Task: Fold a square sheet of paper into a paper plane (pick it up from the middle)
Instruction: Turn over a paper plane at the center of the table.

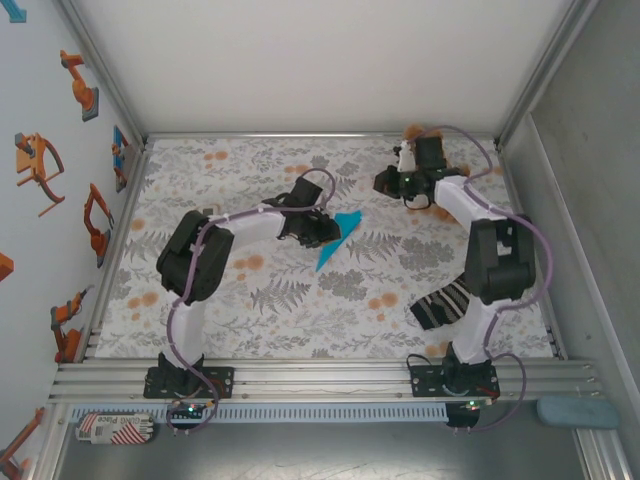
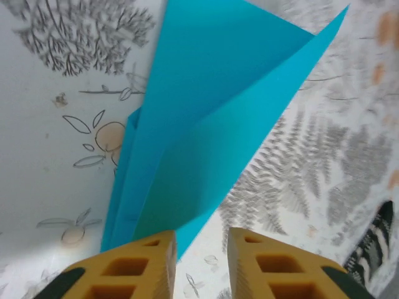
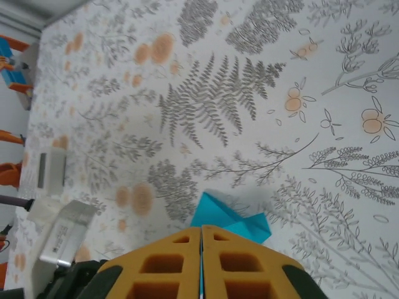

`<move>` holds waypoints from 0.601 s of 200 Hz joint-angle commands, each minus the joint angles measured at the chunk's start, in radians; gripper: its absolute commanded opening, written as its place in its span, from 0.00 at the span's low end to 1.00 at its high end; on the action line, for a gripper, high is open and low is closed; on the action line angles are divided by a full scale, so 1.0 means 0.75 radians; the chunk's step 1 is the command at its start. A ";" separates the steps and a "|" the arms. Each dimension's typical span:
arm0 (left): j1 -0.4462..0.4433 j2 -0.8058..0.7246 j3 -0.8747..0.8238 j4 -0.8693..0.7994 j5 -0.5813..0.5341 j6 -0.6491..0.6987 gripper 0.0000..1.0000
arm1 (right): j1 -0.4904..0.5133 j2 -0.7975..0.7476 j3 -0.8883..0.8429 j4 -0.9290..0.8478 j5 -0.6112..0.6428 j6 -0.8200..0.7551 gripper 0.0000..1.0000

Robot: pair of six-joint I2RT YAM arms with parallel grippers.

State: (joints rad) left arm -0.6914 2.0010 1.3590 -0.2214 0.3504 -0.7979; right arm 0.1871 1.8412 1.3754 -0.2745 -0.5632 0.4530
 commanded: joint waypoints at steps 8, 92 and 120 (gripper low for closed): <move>0.063 -0.276 -0.142 -0.036 -0.126 0.004 0.43 | 0.073 -0.102 -0.145 0.002 0.156 0.127 0.19; 0.215 -0.748 -0.506 -0.241 -0.530 0.099 0.91 | 0.440 -0.134 -0.223 -0.146 0.599 0.368 0.51; 0.253 -0.815 -0.546 -0.275 -0.607 0.131 0.98 | 0.530 -0.066 -0.146 -0.210 0.715 0.454 0.55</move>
State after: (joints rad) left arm -0.5255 1.4448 0.9688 -0.3702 -0.0120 -0.7452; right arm 0.5495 1.7546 1.2057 -0.3737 -0.1631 0.7055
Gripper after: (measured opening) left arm 0.969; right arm 0.546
